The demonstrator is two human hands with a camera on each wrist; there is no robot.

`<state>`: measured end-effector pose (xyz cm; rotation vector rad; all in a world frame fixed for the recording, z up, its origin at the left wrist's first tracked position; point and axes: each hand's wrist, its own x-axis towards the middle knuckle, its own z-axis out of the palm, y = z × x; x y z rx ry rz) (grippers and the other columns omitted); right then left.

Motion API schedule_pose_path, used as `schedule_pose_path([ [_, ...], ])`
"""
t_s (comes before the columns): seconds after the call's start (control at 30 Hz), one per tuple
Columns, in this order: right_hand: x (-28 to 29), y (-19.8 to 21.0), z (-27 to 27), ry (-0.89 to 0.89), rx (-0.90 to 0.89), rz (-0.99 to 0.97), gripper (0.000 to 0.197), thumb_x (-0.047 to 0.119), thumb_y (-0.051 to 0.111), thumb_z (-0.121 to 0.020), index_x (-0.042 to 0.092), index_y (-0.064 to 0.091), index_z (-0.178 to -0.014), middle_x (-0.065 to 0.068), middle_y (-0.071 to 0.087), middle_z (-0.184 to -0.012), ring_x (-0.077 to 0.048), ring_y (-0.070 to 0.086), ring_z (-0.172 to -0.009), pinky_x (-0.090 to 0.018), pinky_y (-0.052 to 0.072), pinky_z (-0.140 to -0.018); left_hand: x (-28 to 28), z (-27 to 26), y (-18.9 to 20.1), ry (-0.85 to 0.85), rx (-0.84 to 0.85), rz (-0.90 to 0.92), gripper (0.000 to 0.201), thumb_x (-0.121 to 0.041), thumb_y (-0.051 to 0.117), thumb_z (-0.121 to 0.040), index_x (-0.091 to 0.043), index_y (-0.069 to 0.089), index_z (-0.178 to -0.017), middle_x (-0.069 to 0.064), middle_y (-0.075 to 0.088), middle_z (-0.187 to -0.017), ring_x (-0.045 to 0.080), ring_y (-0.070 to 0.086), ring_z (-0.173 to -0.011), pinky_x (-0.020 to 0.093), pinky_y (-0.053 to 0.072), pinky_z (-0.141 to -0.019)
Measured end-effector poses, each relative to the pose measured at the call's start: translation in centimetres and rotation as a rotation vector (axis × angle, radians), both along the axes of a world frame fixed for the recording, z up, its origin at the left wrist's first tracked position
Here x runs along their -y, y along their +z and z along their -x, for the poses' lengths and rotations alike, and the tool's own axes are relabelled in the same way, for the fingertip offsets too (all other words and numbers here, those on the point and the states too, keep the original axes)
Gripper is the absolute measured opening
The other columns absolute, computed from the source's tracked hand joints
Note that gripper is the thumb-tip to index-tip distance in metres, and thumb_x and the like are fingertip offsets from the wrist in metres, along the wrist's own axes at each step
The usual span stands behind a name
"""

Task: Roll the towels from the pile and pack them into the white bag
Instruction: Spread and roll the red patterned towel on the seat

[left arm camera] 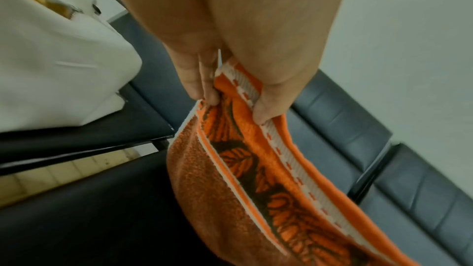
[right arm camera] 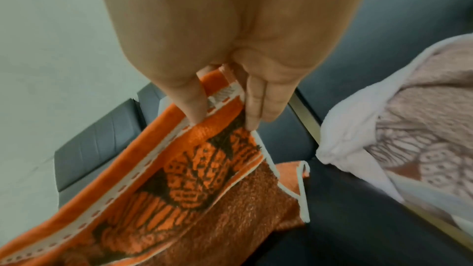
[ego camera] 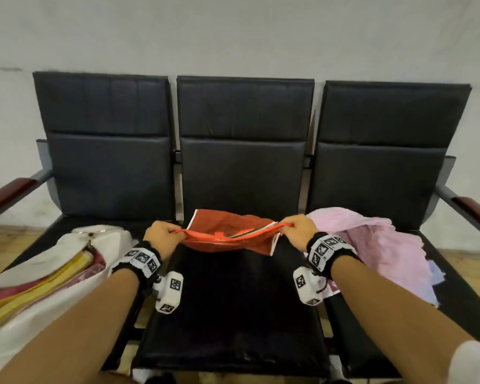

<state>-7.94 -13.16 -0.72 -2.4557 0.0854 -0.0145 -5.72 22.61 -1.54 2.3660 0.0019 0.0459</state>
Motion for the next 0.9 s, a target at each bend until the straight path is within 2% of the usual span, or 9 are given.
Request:
schedule_pose_path([
  [0.1, -0.2, -3.6, 1.8, 0.008, -0.045, 0.019, 0.015, 0.018, 0.066, -0.089, 0.020, 0.080, -0.096, -0.002, 0.075, -0.093, -0.017, 0.065, -0.090, -0.022, 0.045, -0.080, -0.7, 1.7, -2.7, -0.076, -0.056, -0.118, 0.007, -0.026, 0.074, -0.083, -0.028, 0.080, -0.079, -0.002, 0.075, -0.083, 0.018, 0.069, -0.084, 0.033, 0.054, -0.080],
  [0.17, -0.3, -5.9, 3.0, 0.019, -0.091, 0.028, 0.015, 0.021, 0.066, -0.088, 0.025, 0.080, -0.092, 0.002, 0.075, -0.091, -0.016, 0.066, -0.089, -0.024, 0.049, -0.084, -1.0, 2.8, -4.3, -0.128, -0.070, -0.153, 0.008, -0.023, 0.074, -0.083, -0.027, 0.080, -0.079, -0.001, 0.076, -0.090, 0.020, 0.069, -0.088, 0.035, 0.054, -0.084],
  [0.33, -0.4, -10.1, 5.6, 0.049, -0.166, 0.117, 0.018, 0.025, 0.062, -0.088, 0.031, 0.079, -0.089, 0.006, 0.074, -0.093, -0.017, 0.066, -0.093, -0.021, 0.044, -0.081, -1.9, 5.0, -8.5, -0.226, -0.057, -0.228, 0.011, -0.007, 0.072, -0.082, -0.011, 0.082, -0.086, 0.005, 0.072, -0.111, 0.018, 0.062, -0.113, 0.015, 0.035, -0.099],
  [0.43, -0.5, -12.4, 7.2, 0.054, -0.174, 0.120, 0.019, 0.022, 0.063, -0.088, 0.030, 0.079, -0.090, 0.004, 0.075, -0.097, -0.019, 0.066, -0.095, -0.024, 0.049, -0.085, -2.8, 5.7, -11.4, -0.256, -0.113, -0.270, 0.010, -0.011, 0.075, -0.081, -0.018, 0.082, -0.084, 0.005, 0.072, -0.114, 0.021, 0.061, -0.118, 0.030, 0.036, -0.112],
  [0.53, -0.4, -14.8, 8.6, 0.086, -0.195, 0.143, 0.023, 0.016, 0.061, -0.086, 0.030, 0.079, -0.087, 0.004, 0.074, -0.097, -0.020, 0.067, -0.095, -0.024, 0.050, -0.085, -3.0, 6.7, -14.2, -0.294, -0.162, -0.310, 0.017, -0.015, 0.076, -0.081, -0.030, 0.081, -0.077, 0.002, 0.070, -0.119, 0.022, 0.056, -0.123, 0.038, 0.032, -0.115],
  [0.63, -0.5, -17.0, 10.1, 0.108, -0.227, 0.136, 0.023, 0.013, 0.060, -0.087, 0.026, 0.079, -0.091, 0.005, 0.072, -0.106, -0.018, 0.064, -0.102, -0.016, 0.042, -0.089, -3.5, 7.8, -16.8, -0.229, -0.200, -0.313, 0.012, -0.024, 0.079, -0.080, -0.035, 0.080, -0.078, -0.001, 0.060, -0.134, 0.024, 0.047, -0.131, 0.029, 0.021, -0.116],
  [0.77, -0.5, -19.6, 12.1, 0.129, -0.252, 0.139, 0.024, 0.014, 0.062, -0.085, 0.021, 0.078, -0.101, 0.002, 0.070, -0.116, -0.020, 0.062, -0.109, -0.016, 0.039, -0.095, -5.1, 8.1, -21.5, -0.213, -0.209, -0.352, 0.017, -0.052, 0.073, -0.067, -0.062, 0.064, -0.057, -0.005, 0.070, -0.118, 0.023, 0.049, -0.129, 0.044, 0.038, -0.111],
  [0.83, -0.6, -20.6, 12.8, 0.141, -0.250, 0.129, 0.024, 0.012, 0.062, -0.084, 0.018, 0.078, -0.101, 0.000, 0.071, -0.113, -0.020, 0.064, -0.106, -0.017, 0.041, -0.094, -6.1, 7.9, -24.0, -0.220, -0.245, -0.419, 0.021, -0.054, 0.071, -0.066, -0.062, 0.060, -0.050, -0.005, 0.070, -0.115, 0.023, 0.050, -0.129, 0.042, 0.041, -0.106],
  [0.9, -0.7, -21.4, 13.3, 0.171, -0.258, 0.136, 0.023, 0.011, 0.061, -0.084, 0.019, 0.077, -0.099, -0.001, 0.070, -0.109, -0.021, 0.064, -0.102, -0.021, 0.046, -0.093, -5.7, 9.0, -22.7, -0.257, -0.296, -0.502, 0.018, -0.053, 0.069, -0.070, -0.058, 0.063, -0.054, -0.007, 0.067, -0.123, 0.020, 0.047, -0.131, 0.039, 0.037, -0.107],
])
